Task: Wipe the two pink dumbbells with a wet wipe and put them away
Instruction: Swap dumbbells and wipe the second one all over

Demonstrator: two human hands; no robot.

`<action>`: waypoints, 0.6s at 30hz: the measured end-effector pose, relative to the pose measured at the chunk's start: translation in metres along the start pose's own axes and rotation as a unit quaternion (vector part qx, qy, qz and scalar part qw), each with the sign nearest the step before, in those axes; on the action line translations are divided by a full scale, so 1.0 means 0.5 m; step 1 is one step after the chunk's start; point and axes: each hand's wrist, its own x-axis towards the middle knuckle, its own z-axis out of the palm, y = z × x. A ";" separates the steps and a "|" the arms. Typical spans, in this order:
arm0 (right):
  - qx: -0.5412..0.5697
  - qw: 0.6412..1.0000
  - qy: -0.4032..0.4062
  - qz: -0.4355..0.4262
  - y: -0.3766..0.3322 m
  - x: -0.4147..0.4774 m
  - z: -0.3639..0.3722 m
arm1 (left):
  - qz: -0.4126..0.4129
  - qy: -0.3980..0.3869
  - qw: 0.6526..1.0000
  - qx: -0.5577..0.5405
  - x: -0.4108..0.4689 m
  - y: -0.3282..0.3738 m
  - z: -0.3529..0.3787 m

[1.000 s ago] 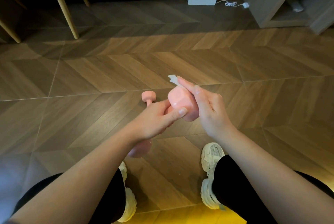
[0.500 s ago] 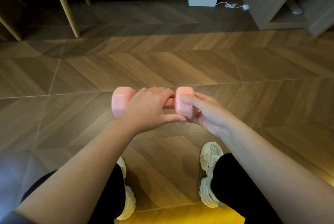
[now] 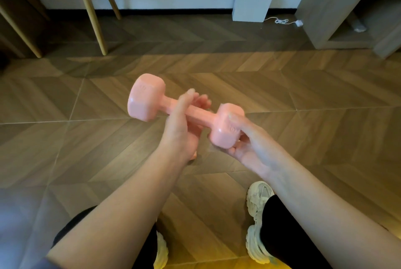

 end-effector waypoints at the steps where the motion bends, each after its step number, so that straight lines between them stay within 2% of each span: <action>1: -0.019 1.000 -0.001 -0.002 0.008 -0.002 0.011 | -0.007 0.019 0.996 -0.082 -0.001 0.005 0.002; 4: -0.142 0.987 -0.005 -0.073 0.027 -0.006 0.035 | -0.004 0.050 0.980 -0.192 0.004 0.025 0.006; 6: -0.256 0.948 0.007 -0.189 0.030 -0.016 0.048 | 0.000 0.052 0.982 -0.184 0.012 0.034 0.004; 7: -0.314 0.915 0.020 -0.251 0.029 -0.020 0.049 | 0.003 0.052 0.984 -0.168 0.016 0.037 0.003; 10: -0.462 0.776 0.008 -0.431 0.025 -0.024 0.042 | 0.007 0.052 0.988 -0.148 0.025 0.042 -0.003; 11: -0.475 0.749 -0.010 -0.461 0.026 -0.026 0.039 | 0.003 0.053 0.987 -0.154 0.027 0.045 -0.004; 12: -0.470 0.746 -0.023 -0.471 0.028 -0.027 0.036 | -0.002 0.056 0.985 -0.162 0.027 0.048 -0.005; 13: -0.450 0.759 -0.033 -0.469 0.028 -0.030 0.037 | -0.006 0.060 0.984 -0.168 0.026 0.052 -0.006; 15: -0.377 0.811 -0.033 -0.445 0.020 -0.037 0.044 | -0.006 0.062 0.984 -0.166 0.025 0.055 -0.008; 18: -0.278 0.881 0.024 -0.383 0.008 -0.034 0.053 | -0.002 0.048 0.986 -0.162 0.022 0.055 -0.005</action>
